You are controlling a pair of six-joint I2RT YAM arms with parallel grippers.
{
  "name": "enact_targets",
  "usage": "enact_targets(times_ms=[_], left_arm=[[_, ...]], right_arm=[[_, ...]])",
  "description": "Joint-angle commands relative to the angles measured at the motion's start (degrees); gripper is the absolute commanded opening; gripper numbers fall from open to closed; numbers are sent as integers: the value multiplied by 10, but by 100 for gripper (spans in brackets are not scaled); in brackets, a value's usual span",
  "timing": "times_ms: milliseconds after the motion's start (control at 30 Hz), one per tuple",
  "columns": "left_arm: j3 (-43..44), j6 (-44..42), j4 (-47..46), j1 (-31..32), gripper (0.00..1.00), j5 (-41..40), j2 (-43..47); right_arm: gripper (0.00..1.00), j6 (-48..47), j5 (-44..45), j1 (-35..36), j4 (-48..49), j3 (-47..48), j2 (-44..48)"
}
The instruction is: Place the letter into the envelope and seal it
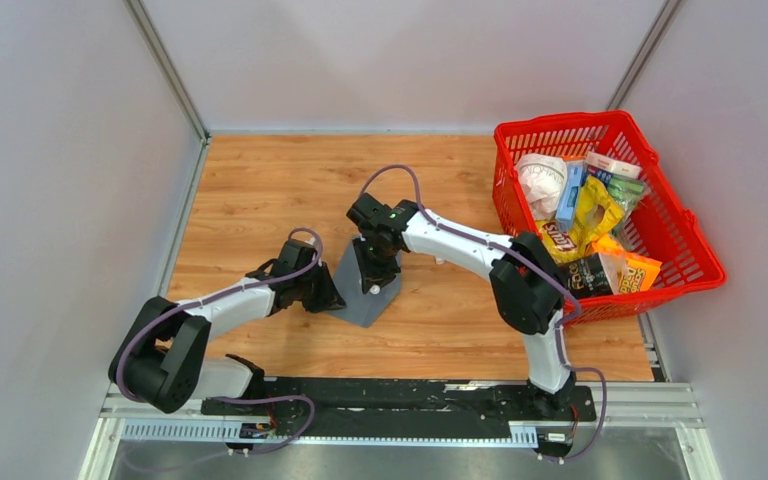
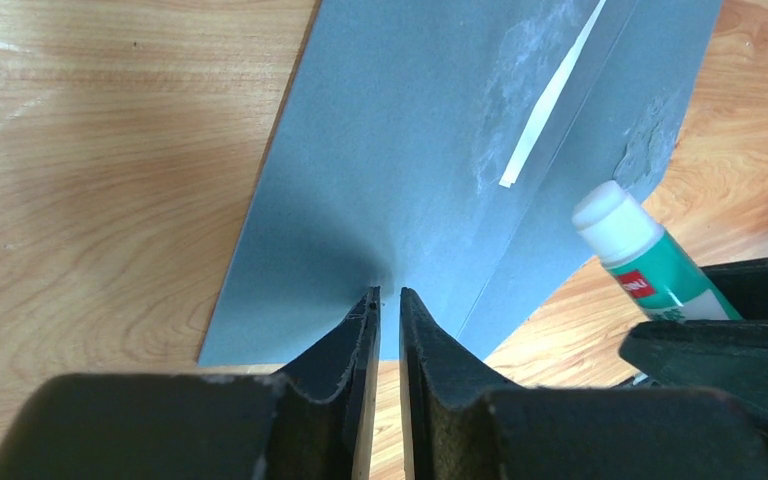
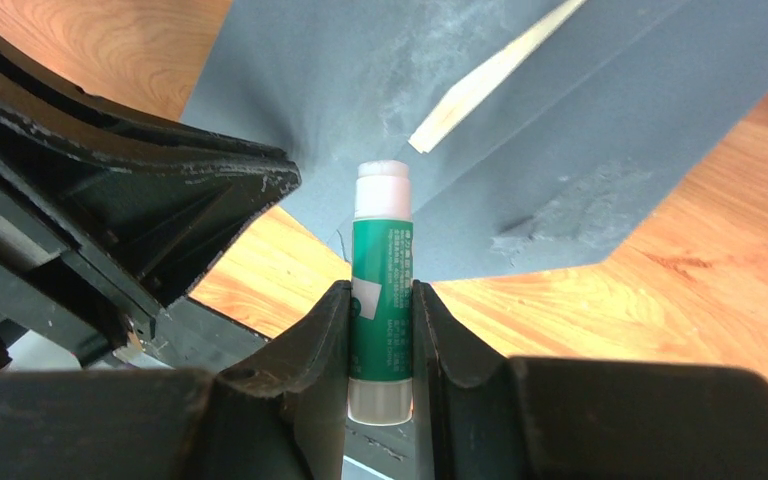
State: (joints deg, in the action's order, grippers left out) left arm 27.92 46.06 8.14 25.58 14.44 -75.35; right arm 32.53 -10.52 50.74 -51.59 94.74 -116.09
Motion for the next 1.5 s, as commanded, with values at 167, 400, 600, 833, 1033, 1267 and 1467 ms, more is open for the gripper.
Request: enact_targets(times_ms=[167, 400, 600, 833, 1033, 1267, 1467], left_arm=[[16, -19, 38, 1, 23, -2, 26], [52, 2, 55, 0, 32, 22, 68], [74, 127, 73, 1, 40, 9, 197], [83, 206, 74, 1, 54, 15, 246], [79, 236, 43, 0, 57, 26, 243], [61, 264, 10, 1, 58, 9, 263], [51, 277, -8, 1, 58, 8, 259]], right_arm=[[0, 8, -3, -32, 76, -71, 107], [0, 7, -22, -32, 172, -159, 176], [0, 19, -17, -32, 326, -285, 276], [0, 19, 23, -13, 449, -356, 343], [0, 9, 52, 17, 497, -360, 348], [0, 0, 66, 36, 506, -351, 337], [0, -10, 63, 49, 511, -341, 325]])
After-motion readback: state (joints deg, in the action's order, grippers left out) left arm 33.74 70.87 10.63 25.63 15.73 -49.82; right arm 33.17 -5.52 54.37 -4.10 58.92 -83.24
